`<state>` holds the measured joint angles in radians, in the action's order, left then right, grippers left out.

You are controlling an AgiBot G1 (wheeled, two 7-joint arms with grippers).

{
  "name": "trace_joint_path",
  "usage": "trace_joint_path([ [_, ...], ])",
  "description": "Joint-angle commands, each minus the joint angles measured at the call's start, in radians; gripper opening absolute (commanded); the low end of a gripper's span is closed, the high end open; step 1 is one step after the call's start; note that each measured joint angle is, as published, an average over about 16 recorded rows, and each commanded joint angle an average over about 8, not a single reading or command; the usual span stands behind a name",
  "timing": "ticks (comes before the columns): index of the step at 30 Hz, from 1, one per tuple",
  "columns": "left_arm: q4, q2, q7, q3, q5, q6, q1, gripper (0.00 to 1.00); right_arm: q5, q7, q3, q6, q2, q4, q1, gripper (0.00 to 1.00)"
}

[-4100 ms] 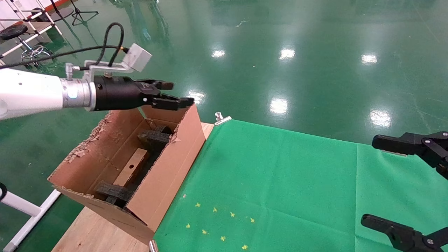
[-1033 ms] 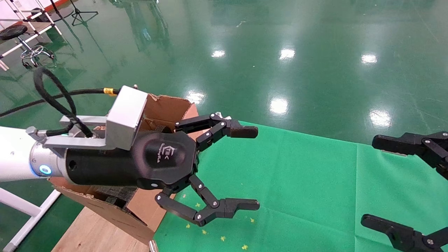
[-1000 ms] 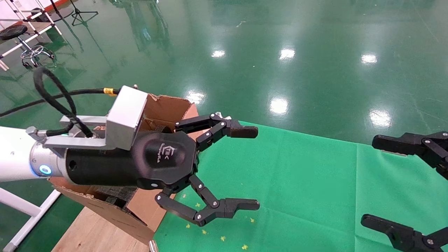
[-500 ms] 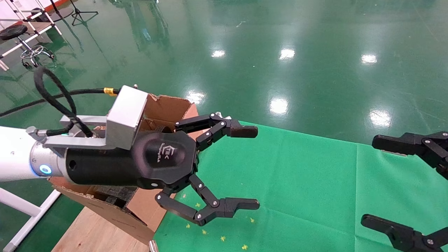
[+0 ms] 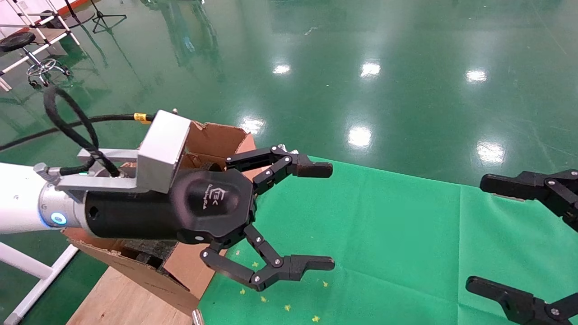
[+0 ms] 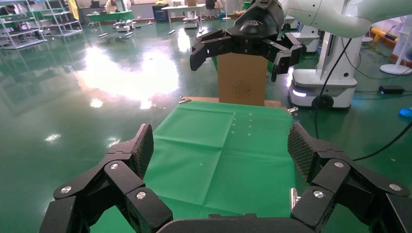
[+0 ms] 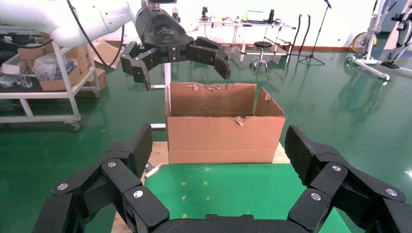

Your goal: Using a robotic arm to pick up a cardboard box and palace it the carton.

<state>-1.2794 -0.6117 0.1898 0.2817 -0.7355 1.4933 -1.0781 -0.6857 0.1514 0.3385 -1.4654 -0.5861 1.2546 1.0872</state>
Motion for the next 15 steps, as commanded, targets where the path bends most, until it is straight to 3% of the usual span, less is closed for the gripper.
trace_joint_path([
  [1,0.000,0.000,0.000,0.000,0.000,0.000,0.000,1.00,0.000,0.000,0.000,0.000,0.000,0.000,0.000,1.00],
  [15,0.000,0.000,0.000,0.000,0.000,0.000,0.000,1.00,0.000,0.000,0.000,0.000,0.000,0.000,0.000,1.00],
])
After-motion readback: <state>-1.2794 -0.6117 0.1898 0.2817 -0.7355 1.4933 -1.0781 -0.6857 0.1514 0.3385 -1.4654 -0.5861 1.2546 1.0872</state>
